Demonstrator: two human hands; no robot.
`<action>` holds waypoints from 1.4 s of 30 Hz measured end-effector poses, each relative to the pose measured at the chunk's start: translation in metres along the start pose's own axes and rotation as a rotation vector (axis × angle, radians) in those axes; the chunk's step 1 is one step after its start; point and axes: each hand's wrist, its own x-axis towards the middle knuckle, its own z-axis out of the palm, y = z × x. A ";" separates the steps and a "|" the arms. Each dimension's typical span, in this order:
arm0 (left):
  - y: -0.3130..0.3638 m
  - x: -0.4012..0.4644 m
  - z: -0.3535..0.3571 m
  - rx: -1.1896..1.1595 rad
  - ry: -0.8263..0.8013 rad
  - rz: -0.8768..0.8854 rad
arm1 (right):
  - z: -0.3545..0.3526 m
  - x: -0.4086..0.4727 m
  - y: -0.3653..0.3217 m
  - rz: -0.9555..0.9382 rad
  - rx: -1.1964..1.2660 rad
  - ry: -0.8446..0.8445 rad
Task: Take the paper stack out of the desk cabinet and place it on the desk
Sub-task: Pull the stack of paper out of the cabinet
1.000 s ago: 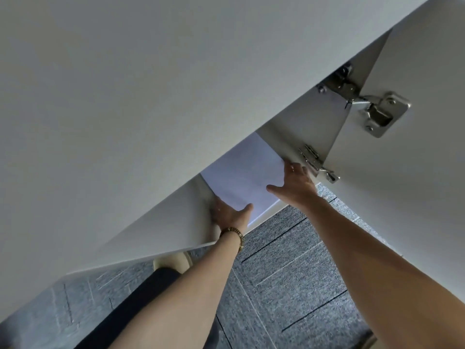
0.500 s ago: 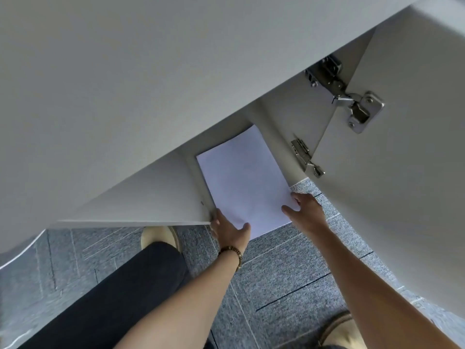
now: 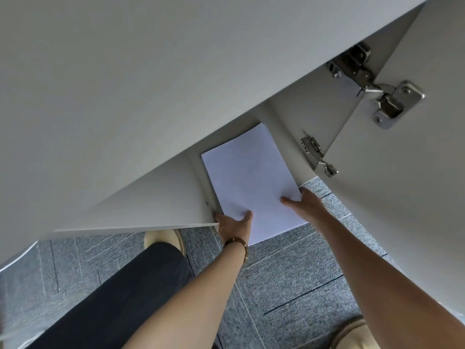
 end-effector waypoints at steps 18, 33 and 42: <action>0.023 -0.105 -0.119 0.034 -0.455 0.004 | -0.016 -0.191 -0.037 0.080 0.009 0.067; 0.025 -0.334 -0.305 -0.021 -0.713 0.320 | -0.055 -0.528 -0.088 -0.019 0.159 0.387; 0.026 -0.433 -0.420 -0.171 -0.661 0.648 | -0.050 -0.674 -0.132 -0.313 0.104 0.495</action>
